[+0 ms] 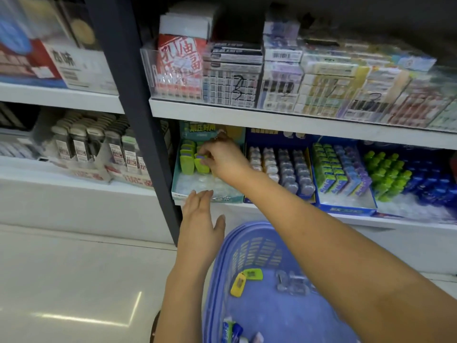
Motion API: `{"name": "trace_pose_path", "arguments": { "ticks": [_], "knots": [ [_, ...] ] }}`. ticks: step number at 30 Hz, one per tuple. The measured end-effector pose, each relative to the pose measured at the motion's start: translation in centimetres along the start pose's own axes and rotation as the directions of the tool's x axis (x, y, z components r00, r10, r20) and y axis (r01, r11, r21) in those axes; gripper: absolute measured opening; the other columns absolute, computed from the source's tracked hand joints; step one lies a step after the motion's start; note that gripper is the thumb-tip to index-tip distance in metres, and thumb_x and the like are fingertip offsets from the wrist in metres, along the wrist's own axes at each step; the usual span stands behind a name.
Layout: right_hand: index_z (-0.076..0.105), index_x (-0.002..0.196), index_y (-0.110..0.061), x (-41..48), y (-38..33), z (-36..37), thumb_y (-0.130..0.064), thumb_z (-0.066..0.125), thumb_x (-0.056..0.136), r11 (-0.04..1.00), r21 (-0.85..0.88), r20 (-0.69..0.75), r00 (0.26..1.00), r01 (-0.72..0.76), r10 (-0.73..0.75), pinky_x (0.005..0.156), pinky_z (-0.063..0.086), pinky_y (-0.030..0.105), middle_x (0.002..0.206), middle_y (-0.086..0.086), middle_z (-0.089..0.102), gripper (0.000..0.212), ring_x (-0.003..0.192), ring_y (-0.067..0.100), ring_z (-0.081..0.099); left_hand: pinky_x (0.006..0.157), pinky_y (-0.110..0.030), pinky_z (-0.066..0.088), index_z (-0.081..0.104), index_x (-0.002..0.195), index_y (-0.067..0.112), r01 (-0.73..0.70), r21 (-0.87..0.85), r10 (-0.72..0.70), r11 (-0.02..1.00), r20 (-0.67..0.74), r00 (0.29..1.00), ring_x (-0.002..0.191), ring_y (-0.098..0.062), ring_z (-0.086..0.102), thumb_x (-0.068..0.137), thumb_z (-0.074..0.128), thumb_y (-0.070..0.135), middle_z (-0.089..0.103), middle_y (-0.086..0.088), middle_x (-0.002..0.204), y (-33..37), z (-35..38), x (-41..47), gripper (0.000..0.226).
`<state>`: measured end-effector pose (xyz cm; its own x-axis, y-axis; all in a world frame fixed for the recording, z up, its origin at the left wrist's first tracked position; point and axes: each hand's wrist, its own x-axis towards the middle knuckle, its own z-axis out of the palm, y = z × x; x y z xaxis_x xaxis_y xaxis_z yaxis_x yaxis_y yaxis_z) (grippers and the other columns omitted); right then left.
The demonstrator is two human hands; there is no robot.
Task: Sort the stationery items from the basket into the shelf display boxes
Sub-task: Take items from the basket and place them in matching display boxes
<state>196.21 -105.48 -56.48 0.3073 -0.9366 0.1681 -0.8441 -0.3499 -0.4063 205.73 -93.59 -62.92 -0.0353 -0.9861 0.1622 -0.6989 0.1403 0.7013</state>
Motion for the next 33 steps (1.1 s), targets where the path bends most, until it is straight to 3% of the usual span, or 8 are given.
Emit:
{"name": "trace_pose_path", "arguments": {
  "ticks": [11,14,20,23,26,28,30,33],
  "knots": [
    [0.058,0.102,-0.004,-0.1,0.2,1.5,-0.011,0.053,0.090,0.990,-0.143,-0.110,0.994,-0.002,-0.014,0.085,0.037,0.035,0.121,0.016,0.049,0.015,0.108,0.031,0.048,0.113,-0.025,0.015,0.035,0.144,0.013,-0.015,0.013,0.015,1.000,0.016,1.000,0.146,-0.015,0.011,0.092,0.057,0.019,0.034,-0.001,0.151,-0.6,0.0,0.2,0.057],
    [0.059,0.112,-0.002,-0.8,0.0,1.7,-0.006,0.044,0.093,0.940,-0.336,-0.105,0.989,0.063,-0.104,0.094,0.033,0.039,0.124,0.017,0.051,0.024,0.116,0.032,0.042,0.113,-0.023,0.013,0.032,0.146,0.011,-0.016,0.028,0.015,0.999,0.037,0.999,0.146,-0.015,0.009,0.092,0.058,0.019,0.031,-0.002,0.153,-0.7,-0.3,0.5,0.060],
    [0.042,0.136,-0.004,-2.7,-0.4,-1.2,-0.012,0.043,0.095,0.966,-0.258,0.022,1.000,0.025,-0.020,0.104,0.034,0.037,0.148,0.017,0.029,0.042,0.133,0.031,0.033,0.113,-0.022,0.014,0.029,0.148,0.009,-0.042,0.035,0.040,0.999,0.047,0.998,0.147,-0.015,0.011,0.095,0.054,0.012,0.024,-0.002,0.157,0.8,-1.3,-0.8,0.059],
    [0.053,0.114,-0.009,-9.2,2.1,-1.7,-0.018,0.057,0.089,0.987,-0.158,0.071,0.997,-0.008,0.019,0.076,0.047,0.037,0.114,0.016,0.057,0.027,0.099,0.034,0.057,0.098,-0.019,0.036,0.051,0.133,0.010,-0.095,-0.071,0.093,0.993,-0.036,0.995,0.119,-0.016,0.051,0.092,0.052,0.005,0.053,-0.007,0.134,2.1,-0.7,-2.4,0.042],
    [0.063,0.100,-0.012,-16.9,6.0,1.0,-0.026,0.067,0.082,0.973,-0.177,0.419,0.884,-0.146,0.209,0.072,0.042,0.029,0.101,0.011,0.066,0.024,0.096,0.030,0.061,0.076,-0.016,0.043,0.063,0.116,0.009,0.012,-0.059,-0.002,0.998,0.167,0.986,0.087,-0.019,0.063,0.090,0.053,0.004,0.068,-0.010,0.104,3.1,1.9,-3.6,0.028],
    [0.062,0.114,-0.012,-21.4,8.2,4.5,-0.029,0.072,0.080,0.957,-0.211,0.692,0.661,-0.198,0.290,0.081,0.046,0.029,0.114,0.011,0.065,0.039,0.104,0.028,0.060,0.083,-0.025,0.044,0.061,0.117,0.006,0.089,0.182,-0.162,0.979,0.443,0.882,0.100,-0.028,0.063,0.090,0.053,0.009,0.067,-0.015,0.112,3.0,5.0,-4.5,0.029],
    [0.050,0.131,-0.014,-24.8,9.5,8.2,-0.027,0.074,0.079,0.949,-0.141,0.824,0.498,-0.282,0.270,0.087,0.046,0.031,0.130,0.009,0.056,0.059,0.111,0.025,0.056,0.089,-0.033,0.044,0.054,0.124,0.002,0.078,0.435,-0.370,0.897,0.641,0.673,0.112,-0.030,0.058,0.092,0.056,0.017,0.060,-0.017,0.123,2.2,8.1,-6.1,0.036],
    [0.043,0.137,-0.015,-28.0,9.9,12.7,-0.025,0.079,0.074,0.941,-0.042,0.867,0.455,-0.337,0.202,0.087,0.046,0.030,0.136,0.008,0.049,0.073,0.113,0.023,0.053,0.090,-0.034,0.045,0.045,0.133,-0.002,-0.032,0.587,-0.522,0.809,0.742,0.422,0.117,-0.030,0.056,0.093,0.055,0.018,0.056,-0.020,0.129,0.0,11.7,-9.0,0.046]
  ]
}}
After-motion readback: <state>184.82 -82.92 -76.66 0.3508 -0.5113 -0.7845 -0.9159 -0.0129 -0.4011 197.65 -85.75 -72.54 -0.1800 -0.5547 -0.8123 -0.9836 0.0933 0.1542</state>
